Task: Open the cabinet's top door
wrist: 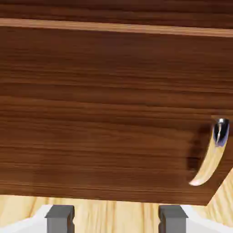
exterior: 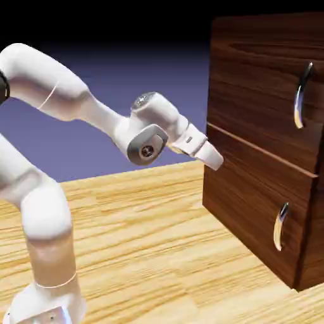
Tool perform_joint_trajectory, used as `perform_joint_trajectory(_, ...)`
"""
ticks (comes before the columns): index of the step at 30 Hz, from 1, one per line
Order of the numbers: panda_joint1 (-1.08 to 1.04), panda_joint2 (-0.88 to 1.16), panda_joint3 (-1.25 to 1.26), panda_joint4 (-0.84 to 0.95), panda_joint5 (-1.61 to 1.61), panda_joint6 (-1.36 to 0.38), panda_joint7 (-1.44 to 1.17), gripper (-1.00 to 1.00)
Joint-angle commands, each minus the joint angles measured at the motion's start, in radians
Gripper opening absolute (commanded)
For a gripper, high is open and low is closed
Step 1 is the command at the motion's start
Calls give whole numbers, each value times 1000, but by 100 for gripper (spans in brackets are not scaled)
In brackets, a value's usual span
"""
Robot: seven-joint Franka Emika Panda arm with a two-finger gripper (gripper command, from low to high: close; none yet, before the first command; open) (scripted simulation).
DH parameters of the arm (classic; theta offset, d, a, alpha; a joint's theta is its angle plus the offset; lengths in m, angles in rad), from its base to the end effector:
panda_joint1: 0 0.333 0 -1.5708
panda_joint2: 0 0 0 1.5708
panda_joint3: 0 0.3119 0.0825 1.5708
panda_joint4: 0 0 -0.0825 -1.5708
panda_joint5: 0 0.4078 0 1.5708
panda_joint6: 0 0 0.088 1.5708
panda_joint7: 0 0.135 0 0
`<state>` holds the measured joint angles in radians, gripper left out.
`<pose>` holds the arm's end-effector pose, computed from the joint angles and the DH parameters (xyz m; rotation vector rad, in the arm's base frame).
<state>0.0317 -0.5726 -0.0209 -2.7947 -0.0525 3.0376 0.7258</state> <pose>0.4332 0.0089 0.4297 -2.5116 0.8697 -1.0783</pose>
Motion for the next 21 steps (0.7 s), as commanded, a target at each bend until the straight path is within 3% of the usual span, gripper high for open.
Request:
perform_joint_trajectory(1, 16, -2, -17, 13, -44, 1, -13, 0)
perform_joint_trajectory(21, 343, -44, -364, 267, -913, 11, -265, 0)
